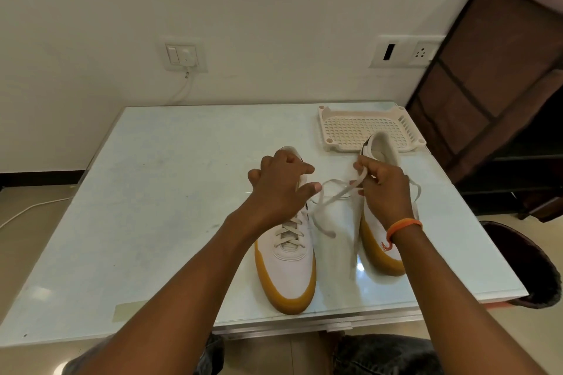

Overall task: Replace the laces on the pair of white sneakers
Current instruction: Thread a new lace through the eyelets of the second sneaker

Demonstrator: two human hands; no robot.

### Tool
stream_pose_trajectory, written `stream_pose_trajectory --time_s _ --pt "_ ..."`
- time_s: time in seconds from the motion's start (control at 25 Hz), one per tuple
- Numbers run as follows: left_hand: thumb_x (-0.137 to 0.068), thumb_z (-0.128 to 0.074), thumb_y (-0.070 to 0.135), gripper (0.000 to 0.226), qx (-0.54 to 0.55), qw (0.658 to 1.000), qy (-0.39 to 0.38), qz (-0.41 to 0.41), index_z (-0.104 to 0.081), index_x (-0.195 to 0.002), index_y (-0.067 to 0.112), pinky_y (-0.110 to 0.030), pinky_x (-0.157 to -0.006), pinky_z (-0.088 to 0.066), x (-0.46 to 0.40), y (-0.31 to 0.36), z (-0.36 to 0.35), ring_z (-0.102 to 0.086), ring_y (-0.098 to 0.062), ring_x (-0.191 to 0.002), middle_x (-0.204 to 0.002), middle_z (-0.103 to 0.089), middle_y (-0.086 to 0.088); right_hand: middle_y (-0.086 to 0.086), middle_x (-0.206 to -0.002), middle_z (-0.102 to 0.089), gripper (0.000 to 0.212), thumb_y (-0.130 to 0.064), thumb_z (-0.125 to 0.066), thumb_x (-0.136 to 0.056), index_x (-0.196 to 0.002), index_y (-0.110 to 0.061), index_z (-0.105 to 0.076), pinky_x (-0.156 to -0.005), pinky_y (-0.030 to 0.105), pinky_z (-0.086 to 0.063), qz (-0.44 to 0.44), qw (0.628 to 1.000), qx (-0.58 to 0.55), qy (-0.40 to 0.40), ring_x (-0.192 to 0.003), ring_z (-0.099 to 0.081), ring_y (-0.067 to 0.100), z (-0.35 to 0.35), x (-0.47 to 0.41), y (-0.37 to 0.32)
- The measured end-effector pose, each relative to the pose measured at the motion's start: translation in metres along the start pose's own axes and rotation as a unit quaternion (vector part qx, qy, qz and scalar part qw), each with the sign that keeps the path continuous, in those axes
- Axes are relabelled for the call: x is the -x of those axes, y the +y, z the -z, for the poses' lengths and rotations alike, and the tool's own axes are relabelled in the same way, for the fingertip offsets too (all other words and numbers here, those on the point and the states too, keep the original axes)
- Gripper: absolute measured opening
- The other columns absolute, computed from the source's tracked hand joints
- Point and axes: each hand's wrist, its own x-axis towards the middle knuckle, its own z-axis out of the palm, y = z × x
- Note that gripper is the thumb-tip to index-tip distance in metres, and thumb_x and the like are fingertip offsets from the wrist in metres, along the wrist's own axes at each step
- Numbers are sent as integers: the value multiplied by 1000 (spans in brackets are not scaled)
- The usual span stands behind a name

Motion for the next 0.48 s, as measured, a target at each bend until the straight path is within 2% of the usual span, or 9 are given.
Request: stream_pose_trajectory --time_s 0.08,0.12,0.16,0.24,0.36,0.48 --pt "-96 -56 38 28 56 997 49 0 -65 -121 30 -35 -95 -28 -3 3 1 -48 -13 -118 -130 -54 5 -8 -121 -60 41 4 -46 -95 -131 -13 -59 -83 13 -53 78 997 -11 -13 -96 -67 7 -8 9 -10" --pt "-97 -56 34 23 106 992 66 -3 -69 -115 26 -33 -94 -35 -3 4 1 -56 -10 -107 -121 -62 5 -7 -120 -62 40 2 -45 -95 -130 -12 -60 -84 12 -51 102 994 -42 -22 -98 -67 4 -11 14 -16" --pt "-97 -57 30 20 179 981 76 2 -72 -107 22 -32 -90 -43 -3 6 1 -61 -8 -96 -109 -68 4 -4 -118 -66 37 -1 -45 -95 -127 -10 -62 -86 15 -51 113 989 -85 -31 -99 -67 5 -15 19 -22" --pt "-97 -57 31 23 337 937 75 50 -75 -98 17 -30 -79 -52 -2 10 4 -66 -9 -82 -92 -72 3 7 -106 -73 28 -5 -49 -97 -120 -5 -66 -83 24 -56 98 976 -187 -60 -94 -71 14 -19 27 -33" --pt "-96 -57 42 32 470 867 16 165 -75 -99 16 -27 -69 -52 -1 5 15 -62 -11 -76 -84 -72 5 8 -95 -75 22 -1 -53 -96 -114 -2 -67 -73 28 -58 83 962 -234 -115 -81 -73 20 -19 35 -42" --pt "-94 -61 35 25 507 831 -85 210 -72 -108 16 -30 -74 -49 -2 -5 23 -57 -13 -78 -84 -71 2 8 -83 -73 21 -1 -53 -96 -115 -5 -60 -60 25 -52 65 942 -262 -197 -61 -61 19 -14 39 -43"
